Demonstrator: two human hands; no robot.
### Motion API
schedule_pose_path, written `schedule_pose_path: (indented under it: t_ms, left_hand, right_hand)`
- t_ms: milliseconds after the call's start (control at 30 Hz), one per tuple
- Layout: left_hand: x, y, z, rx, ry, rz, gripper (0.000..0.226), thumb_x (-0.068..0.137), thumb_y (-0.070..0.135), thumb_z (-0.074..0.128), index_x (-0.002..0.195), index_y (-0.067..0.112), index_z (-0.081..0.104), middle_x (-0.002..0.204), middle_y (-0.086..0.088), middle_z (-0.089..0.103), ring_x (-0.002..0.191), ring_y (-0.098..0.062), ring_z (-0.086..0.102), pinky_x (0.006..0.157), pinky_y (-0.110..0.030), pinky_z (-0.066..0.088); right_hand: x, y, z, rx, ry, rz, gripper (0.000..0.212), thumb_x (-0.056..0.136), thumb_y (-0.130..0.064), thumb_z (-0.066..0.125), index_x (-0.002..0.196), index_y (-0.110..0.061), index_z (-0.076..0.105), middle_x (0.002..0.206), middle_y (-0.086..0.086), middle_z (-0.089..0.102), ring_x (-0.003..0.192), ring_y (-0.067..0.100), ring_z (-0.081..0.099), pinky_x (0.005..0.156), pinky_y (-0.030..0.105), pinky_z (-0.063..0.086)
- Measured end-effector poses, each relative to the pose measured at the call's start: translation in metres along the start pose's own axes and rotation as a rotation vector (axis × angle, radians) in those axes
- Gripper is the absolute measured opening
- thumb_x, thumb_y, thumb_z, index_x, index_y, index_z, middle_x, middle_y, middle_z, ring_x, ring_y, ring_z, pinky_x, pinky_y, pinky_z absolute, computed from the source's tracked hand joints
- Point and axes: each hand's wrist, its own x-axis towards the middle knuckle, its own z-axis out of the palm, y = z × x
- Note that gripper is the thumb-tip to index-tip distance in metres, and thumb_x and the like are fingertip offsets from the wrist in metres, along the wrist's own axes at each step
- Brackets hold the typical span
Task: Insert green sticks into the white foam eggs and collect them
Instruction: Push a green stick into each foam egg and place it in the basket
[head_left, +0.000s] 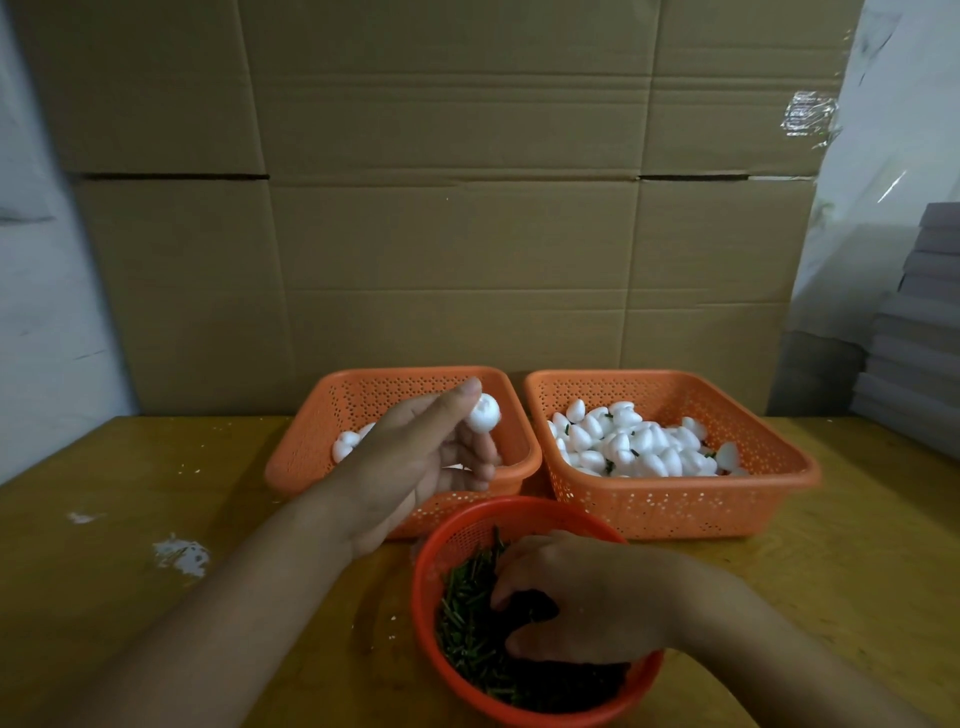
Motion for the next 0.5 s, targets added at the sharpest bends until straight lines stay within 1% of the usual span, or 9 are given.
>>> schedule_pose_path:
  t_ms: [133, 200, 267, 333, 400, 467, 500]
  left_hand:
    - [0.0005, -0.0001, -0.0011, -0.017, 0.021, -0.038, 0.038, 0.091, 0.054, 0.058, 0.086, 0.018, 0.068, 0.08, -0.01, 0.064, 0.071, -0.017, 0.064, 0.065, -0.026, 0.053]
    - [-0.0001, 0.0005, -0.0003, -0.015, 0.008, -0.045, 0.039, 0.09, 0.052, 0.058, 0.091, 0.014, 0.067, 0.082, -0.009, 0.064, 0.072, -0.016, 0.063, 0.066, -0.026, 0.054]
    - [-0.001, 0.0007, 0.0006, -0.027, -0.023, -0.054, 0.042, 0.089, 0.049, 0.061, 0.1, 0.009, 0.065, 0.086, -0.008, 0.066, 0.075, -0.016, 0.064, 0.069, -0.027, 0.055]
    - [-0.0023, 0.0009, 0.0013, -0.062, -0.066, -0.06, 0.038, 0.089, 0.041, 0.066, 0.106, 0.007, 0.066, 0.093, -0.009, 0.068, 0.081, -0.017, 0.066, 0.073, -0.028, 0.056]
    - [-0.0038, 0.0015, 0.0029, -0.103, -0.099, -0.056, 0.033, 0.087, 0.029, 0.071, 0.115, 0.011, 0.068, 0.101, -0.01, 0.071, 0.087, -0.019, 0.068, 0.077, -0.029, 0.057]
    - [-0.005, 0.0024, 0.0055, -0.118, -0.114, -0.041, 0.042, 0.085, 0.018, 0.073, 0.124, 0.012, 0.061, 0.108, -0.012, 0.072, 0.091, -0.021, 0.07, 0.079, -0.029, 0.057]
    - [-0.0054, 0.0026, 0.0068, -0.121, -0.115, -0.031, 0.045, 0.083, 0.013, 0.074, 0.126, 0.01, 0.059, 0.11, -0.012, 0.072, 0.092, -0.021, 0.07, 0.079, -0.03, 0.058]
  right_hand:
    - [-0.0005, 0.0, 0.0, 0.006, -0.012, 0.008, 0.041, 0.094, -0.047, 0.058, 0.133, -0.034, 0.056, 0.144, -0.011, 0.043, 0.133, 0.012, 0.038, 0.108, 0.036, 0.038]
    - [-0.0007, -0.0005, -0.0004, 0.007, -0.01, 0.01, 0.041, 0.094, -0.047, 0.058, 0.133, -0.034, 0.056, 0.144, -0.012, 0.043, 0.133, 0.012, 0.038, 0.109, 0.037, 0.038]
    - [-0.0007, -0.0013, -0.0009, 0.001, -0.005, 0.009, 0.042, 0.094, -0.047, 0.058, 0.134, -0.033, 0.056, 0.144, -0.01, 0.044, 0.133, 0.013, 0.039, 0.109, 0.038, 0.039]
    - [-0.0009, -0.0019, -0.0011, -0.008, -0.007, 0.008, 0.042, 0.095, -0.046, 0.058, 0.134, -0.032, 0.056, 0.144, -0.009, 0.044, 0.134, 0.015, 0.039, 0.109, 0.038, 0.039]
    - [-0.0015, -0.0023, -0.0017, -0.012, -0.013, 0.008, 0.042, 0.095, -0.046, 0.057, 0.135, -0.032, 0.056, 0.145, -0.008, 0.044, 0.134, 0.016, 0.039, 0.109, 0.038, 0.039]
    - [-0.0021, -0.0028, -0.0026, -0.008, -0.018, 0.009, 0.042, 0.096, -0.046, 0.057, 0.135, -0.032, 0.056, 0.145, -0.008, 0.044, 0.134, 0.016, 0.039, 0.109, 0.038, 0.039]
    - [-0.0025, -0.003, -0.0028, -0.007, -0.021, 0.01, 0.042, 0.096, -0.046, 0.057, 0.135, -0.032, 0.055, 0.145, -0.008, 0.044, 0.134, 0.016, 0.038, 0.109, 0.039, 0.038]
